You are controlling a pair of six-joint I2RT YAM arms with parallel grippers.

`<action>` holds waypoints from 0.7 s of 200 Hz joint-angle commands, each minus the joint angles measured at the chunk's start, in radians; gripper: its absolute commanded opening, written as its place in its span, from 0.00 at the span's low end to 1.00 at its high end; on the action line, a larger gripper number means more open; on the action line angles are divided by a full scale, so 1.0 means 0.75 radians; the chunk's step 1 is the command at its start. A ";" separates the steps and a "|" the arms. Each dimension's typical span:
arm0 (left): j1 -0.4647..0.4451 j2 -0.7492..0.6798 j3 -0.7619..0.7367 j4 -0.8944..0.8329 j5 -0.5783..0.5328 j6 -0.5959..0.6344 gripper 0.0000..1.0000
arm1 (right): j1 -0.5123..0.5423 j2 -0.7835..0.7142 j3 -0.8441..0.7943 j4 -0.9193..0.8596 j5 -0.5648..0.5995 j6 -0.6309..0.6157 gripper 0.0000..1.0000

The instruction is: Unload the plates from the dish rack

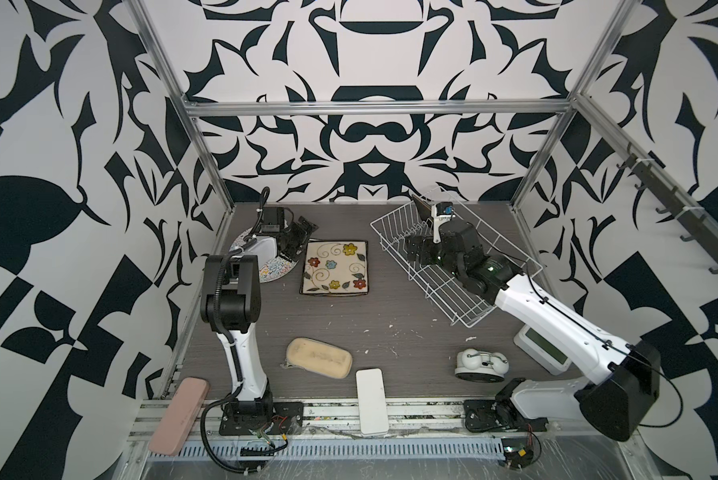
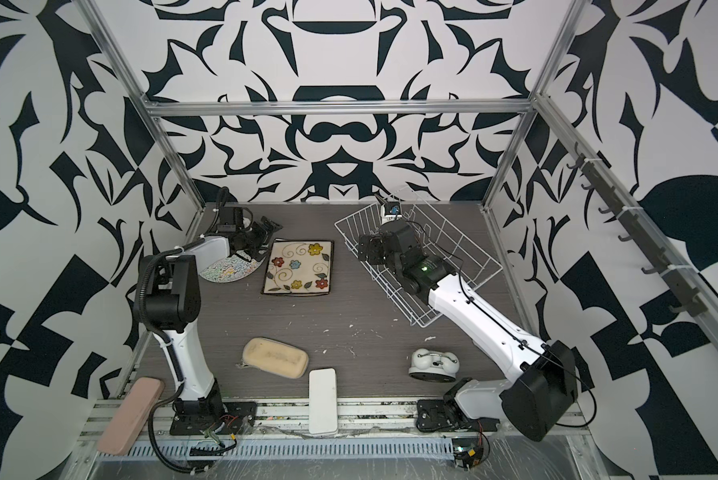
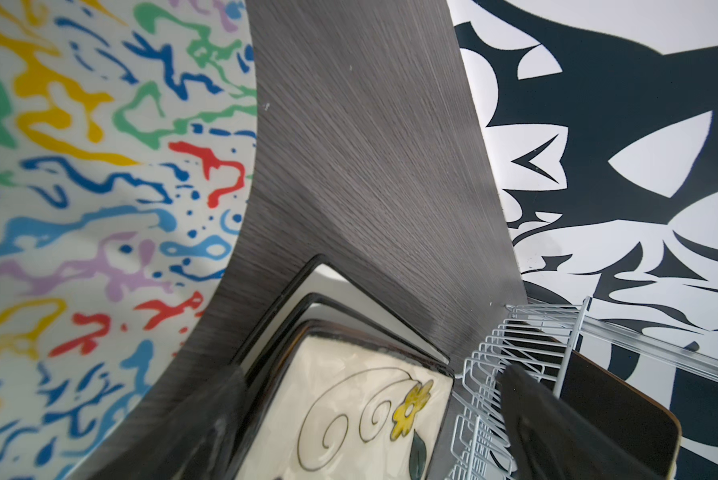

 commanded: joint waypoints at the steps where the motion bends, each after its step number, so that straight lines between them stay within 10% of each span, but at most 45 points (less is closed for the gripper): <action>1: -0.004 -0.043 -0.016 0.007 -0.037 0.005 0.99 | -0.010 -0.043 0.014 -0.006 0.011 -0.026 0.99; 78: -0.046 -0.333 -0.091 -0.182 -0.272 0.240 0.99 | -0.045 -0.044 0.133 -0.188 -0.018 -0.229 1.00; 140: -0.419 -0.568 -0.192 -0.273 -0.545 0.463 0.99 | -0.222 0.061 0.324 -0.494 0.049 -0.386 0.81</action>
